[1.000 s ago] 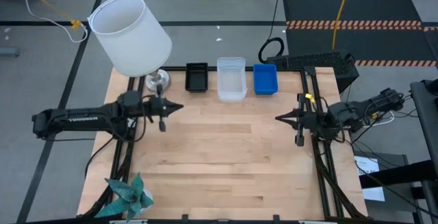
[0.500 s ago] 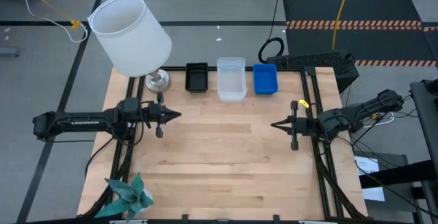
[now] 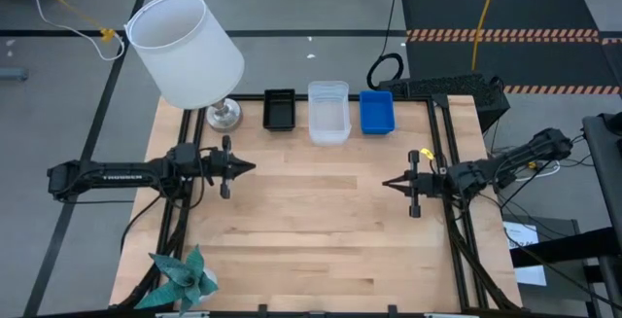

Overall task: Stack baskets by color
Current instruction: Return to Home Position

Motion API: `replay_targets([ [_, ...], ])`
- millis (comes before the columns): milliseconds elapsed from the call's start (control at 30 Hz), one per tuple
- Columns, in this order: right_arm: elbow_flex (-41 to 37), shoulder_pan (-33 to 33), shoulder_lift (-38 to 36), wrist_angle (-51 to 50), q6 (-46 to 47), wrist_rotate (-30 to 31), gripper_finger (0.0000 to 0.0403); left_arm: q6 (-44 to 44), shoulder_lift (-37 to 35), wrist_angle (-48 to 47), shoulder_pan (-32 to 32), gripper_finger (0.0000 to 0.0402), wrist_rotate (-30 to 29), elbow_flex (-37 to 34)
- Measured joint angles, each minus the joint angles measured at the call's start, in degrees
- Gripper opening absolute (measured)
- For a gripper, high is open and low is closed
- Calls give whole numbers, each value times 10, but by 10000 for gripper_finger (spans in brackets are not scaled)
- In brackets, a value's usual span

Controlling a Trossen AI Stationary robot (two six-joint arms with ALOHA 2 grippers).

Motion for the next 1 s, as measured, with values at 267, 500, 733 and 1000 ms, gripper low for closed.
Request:
replay_targets([
  [267, -28, 0, -36, -1, -13, -26, 0, 4, 0, -2, 0, 6, 0, 0],
  [500, -29, 0, -85, -22, -18, -26, 0, 14, 0, -2, 0, 3, 0, 0],
  [733, -29, 0, -129, -64, -12, -31, 0, 24, 0, -2, 2, 6, -1, 0],
  [1000, -53, 0, -171, -44, -16, -99, 0, 27, 0, 2, 3, 12, -3, 0],
])
